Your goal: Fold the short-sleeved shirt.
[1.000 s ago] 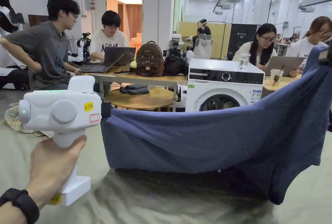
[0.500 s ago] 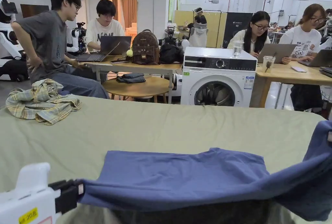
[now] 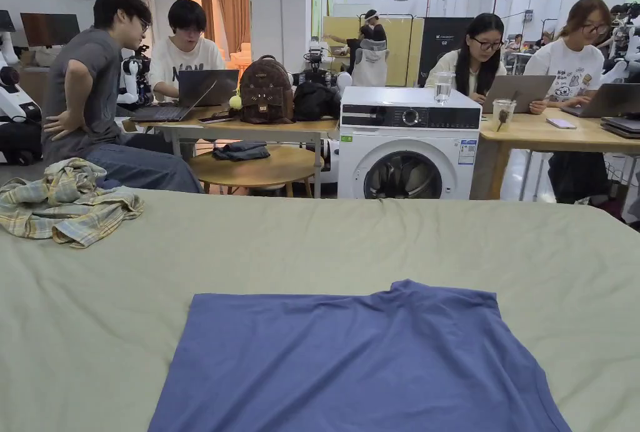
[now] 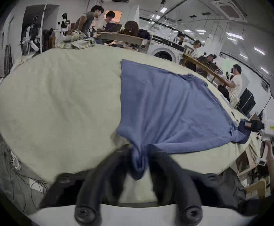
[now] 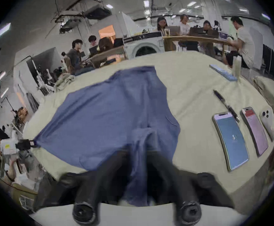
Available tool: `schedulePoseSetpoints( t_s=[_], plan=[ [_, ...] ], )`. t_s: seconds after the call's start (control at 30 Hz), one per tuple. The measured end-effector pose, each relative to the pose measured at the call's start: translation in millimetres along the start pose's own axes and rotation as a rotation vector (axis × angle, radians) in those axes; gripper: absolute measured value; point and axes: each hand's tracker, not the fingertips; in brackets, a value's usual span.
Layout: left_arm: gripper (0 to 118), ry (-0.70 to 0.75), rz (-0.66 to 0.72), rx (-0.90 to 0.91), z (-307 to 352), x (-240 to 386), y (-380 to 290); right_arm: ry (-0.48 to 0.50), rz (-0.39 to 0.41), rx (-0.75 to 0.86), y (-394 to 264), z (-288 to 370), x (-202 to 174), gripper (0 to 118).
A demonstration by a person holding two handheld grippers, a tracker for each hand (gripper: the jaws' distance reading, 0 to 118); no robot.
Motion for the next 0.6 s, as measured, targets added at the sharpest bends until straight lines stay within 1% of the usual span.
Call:
schedulePoseSetpoints(
  t_s=[0.03, 0.07, 0.1, 0.13, 0.17, 0.23, 0.27, 0.33, 0.4, 0.47, 0.5, 0.53, 0.57, 0.6],
  plan=[
    [47, 0.017, -0.002, 0.015, 4.0, 1.5, 0.3, 0.002, 0.001, 0.001, -0.1, 0.6, 1.9, 61],
    [56, 0.047, -0.023, 0.031, 8.7, 3.0, 5.3, 0.0, 0.003, 0.019, 2.0, 5.2, 3.3, 70],
    [60, 0.058, -0.048, 0.072, 13.7, 5.0, 9.8, 0.001, 0.013, 0.051, 6.1, 9.4, 2.8, 70],
    [63, 0.069, -0.059, 0.115, 18.6, 8.2, 14.0, 0.004, 0.021, 0.081, 9.1, 16.2, -1.8, 70],
    [64, 0.076, -0.08, 0.175, 25.8, 13.8, 21.0, 0.002, 0.037, 0.117, 16.3, 20.4, -7.6, 70],
    [64, 0.037, -0.091, 0.265, 37.2, 28.1, 39.7, 0.001, 0.061, 0.194, 29.2, 24.8, -20.7, 70],
    [64, 0.018, -0.098, 0.316, 41.9, 38.7, 51.5, 0.009, 0.078, 0.23, 35.9, 26.7, -32.8, 70],
    [64, 0.011, -0.14, 0.362, 43.5, 56.0, 70.1, 0.02, 0.098, 0.264, 47.9, 20.5, -49.5, 70],
    [63, 0.026, -0.164, 0.414, 35.5, 73.6, 90.3, 0.004, 0.107, 0.279, 59.0, 4.8, -70.0, 70],
    [63, 0.036, -0.169, 0.405, 19.4, 84.5, 108.3, -0.001, 0.109, 0.278, 69.2, -16.8, -82.9, 70],
    [63, 0.03, -0.163, 0.402, 10.7, 88.8, 116.8, -0.014, 0.118, 0.27, 74.1, -30.6, -89.0, 61],
    [59, 0.018, -0.15, 0.377, 3.4, 91.1, 122.6, -0.029, 0.124, 0.264, 76.1, -39.2, -93.7, 47],
    [49, 0.015, -0.15, 0.38, -6.7, 92.0, 126.6, -0.05, 0.127, 0.267, 77.5, -49.8, -97.6, 32],
    [30, 0.017, -0.152, 0.371, -15.4, 94.3, 130.8, -0.061, 0.124, 0.258, 79.0, -59.2, -99.5, 15]
  ],
)
